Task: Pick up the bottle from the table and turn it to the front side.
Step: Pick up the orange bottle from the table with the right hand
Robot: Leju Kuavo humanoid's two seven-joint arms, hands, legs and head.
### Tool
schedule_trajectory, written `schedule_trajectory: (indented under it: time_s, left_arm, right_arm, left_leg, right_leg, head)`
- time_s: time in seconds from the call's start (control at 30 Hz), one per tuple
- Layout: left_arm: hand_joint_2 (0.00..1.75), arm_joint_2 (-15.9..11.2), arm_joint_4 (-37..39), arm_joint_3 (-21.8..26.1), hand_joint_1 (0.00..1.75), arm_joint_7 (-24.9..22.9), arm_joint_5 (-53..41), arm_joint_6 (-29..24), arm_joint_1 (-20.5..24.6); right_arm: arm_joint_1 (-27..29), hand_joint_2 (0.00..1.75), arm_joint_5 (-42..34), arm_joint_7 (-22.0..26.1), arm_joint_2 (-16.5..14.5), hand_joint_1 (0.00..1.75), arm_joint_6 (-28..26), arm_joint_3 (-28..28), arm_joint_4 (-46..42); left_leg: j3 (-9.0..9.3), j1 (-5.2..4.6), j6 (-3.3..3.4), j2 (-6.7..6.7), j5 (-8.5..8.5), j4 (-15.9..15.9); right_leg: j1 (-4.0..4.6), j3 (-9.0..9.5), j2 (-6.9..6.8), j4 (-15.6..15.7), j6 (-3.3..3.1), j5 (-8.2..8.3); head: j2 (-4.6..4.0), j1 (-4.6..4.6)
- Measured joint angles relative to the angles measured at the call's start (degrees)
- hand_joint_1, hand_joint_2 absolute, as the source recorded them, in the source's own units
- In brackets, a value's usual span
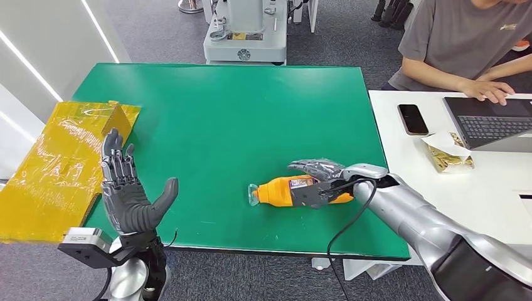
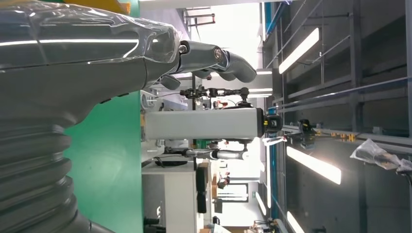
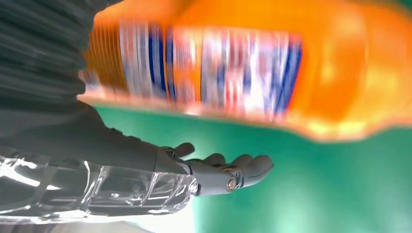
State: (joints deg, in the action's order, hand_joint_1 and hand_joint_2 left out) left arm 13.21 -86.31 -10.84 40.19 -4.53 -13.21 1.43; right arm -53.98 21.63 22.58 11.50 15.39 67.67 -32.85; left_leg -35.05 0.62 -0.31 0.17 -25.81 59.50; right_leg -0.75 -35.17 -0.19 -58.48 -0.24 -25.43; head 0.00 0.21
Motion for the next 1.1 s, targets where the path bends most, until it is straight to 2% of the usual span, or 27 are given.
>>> schedule_trajectory:
  time_s: [0.33, 0.63, 0.9, 1.03, 1.1]
  left_arm:
    - [1.75, 0.13, 0.44, -0.14, 0.0, 0.0, -0.85, 0.61, -0.01]
    - [1.75, 0.17, 0.99, -0.17, 0.0, 0.0, -0.8, 1.35, 0.07]
    - [1.75, 0.15, 1.11, -0.17, 0.0, 0.0, -0.64, 1.19, 0.09]
    - [1.75, 0.19, 1.11, -0.17, 0.0, 0.0, -0.78, 1.2, 0.02]
    - [1.75, 0.22, 1.11, -0.17, 0.0, 0.0, -0.95, 1.25, -0.04]
  right_arm:
    - [2.78, 1.75, 5.19, -0.99, 2.11, 0.0, -4.3, 0.84, -2.12]
    - [3.98, 1.75, 6.12, -1.86, 3.57, 0.0, -5.39, 0.7, -3.91]
    - [4.42, 1.75, 10.11, -4.37, 4.85, 0.01, -5.95, -0.44, -4.75]
    - [4.38, 1.75, 11.52, -5.86, 5.55, 1.75, -5.8, -1.41, -4.87]
    - [4.34, 1.75, 11.87, -6.19, 5.8, 1.75, -5.73, -1.91, -4.88]
  left_leg:
    - [0.04, 0.0, 0.0, 0.03, -0.01, 0.0]
    - [0.1, 0.0, 0.0, 0.03, 0.0, 0.01]
    - [0.08, 0.0, 0.01, 0.02, 0.0, 0.04]
    - [0.07, 0.0, 0.01, 0.02, 0.0, 0.04]
    - [0.06, 0.0, 0.01, 0.02, 0.0, 0.04]
  right_leg:
    - [0.0, 0.0, 0.05, 0.01, 0.0, 0.0]
    - [0.0, 0.07, 0.05, 0.02, 0.0, 0.0]
    - [0.0, 0.1, 0.03, 0.02, 0.04, 0.03]
    - [0.0, 0.1, 0.04, 0.02, 0.06, 0.04]
    - [0.0, 0.1, 0.03, 0.01, 0.06, 0.04]
  head:
    - [0.0, -0.01]
    - [0.0, -0.01]
    - [0.0, -0.01]
    - [0.0, -0.01]
    - [0.0, -0.01]
